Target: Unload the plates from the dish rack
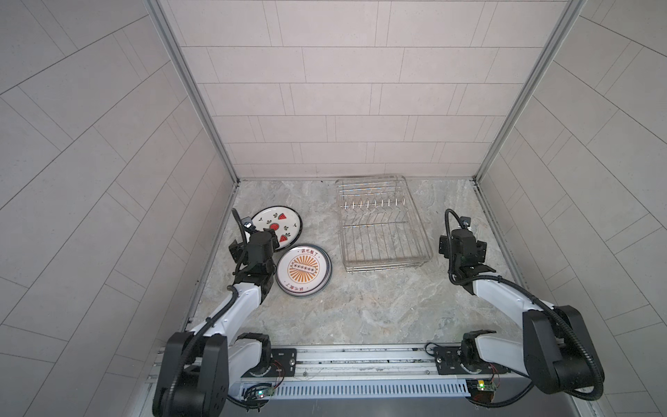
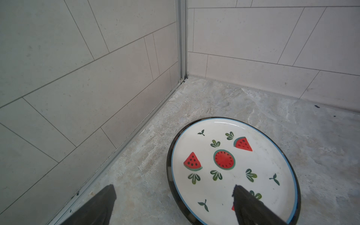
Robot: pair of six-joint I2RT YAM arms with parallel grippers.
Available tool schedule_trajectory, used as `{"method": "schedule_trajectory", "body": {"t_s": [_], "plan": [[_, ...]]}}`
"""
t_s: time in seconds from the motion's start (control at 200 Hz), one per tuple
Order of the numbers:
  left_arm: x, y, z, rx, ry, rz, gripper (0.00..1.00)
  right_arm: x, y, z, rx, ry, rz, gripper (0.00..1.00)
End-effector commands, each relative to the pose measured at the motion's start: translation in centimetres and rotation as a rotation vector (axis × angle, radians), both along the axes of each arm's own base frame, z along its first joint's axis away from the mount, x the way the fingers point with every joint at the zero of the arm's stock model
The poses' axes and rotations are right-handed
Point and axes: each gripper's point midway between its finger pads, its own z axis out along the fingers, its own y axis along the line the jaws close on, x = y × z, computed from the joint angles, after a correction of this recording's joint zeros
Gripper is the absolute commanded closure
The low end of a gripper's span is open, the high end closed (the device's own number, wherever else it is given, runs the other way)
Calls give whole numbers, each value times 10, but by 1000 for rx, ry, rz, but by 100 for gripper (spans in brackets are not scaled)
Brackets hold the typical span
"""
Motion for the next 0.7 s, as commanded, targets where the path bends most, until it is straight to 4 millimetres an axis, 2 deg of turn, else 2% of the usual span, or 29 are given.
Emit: {"method": "schedule_trajectory", "body": {"t_s": [0.0, 0.2, 0.325, 0.395, 0.641, 0.691], "plan": [[10, -2, -12, -34, -61, -33, 0, 15, 5, 18, 10, -140, 15, 1], [28, -4, -34, -8, -74, -64, 0, 24, 8, 0, -5, -108, 34, 1], [38, -18, -50, -6, -54, -155, 0, 25, 12, -2, -29, -130, 52, 1], [38, -17, -56, -1, -61, -148, 0, 25, 12, -4, -35, -142, 48, 1], [46, -21, -61, 14, -20, -161, 0, 37, 14, -24, -35, -81, 59, 0], [47, -21, -62, 16, -11, -162, 0, 39, 14, -23, -28, -87, 63, 0]]}}
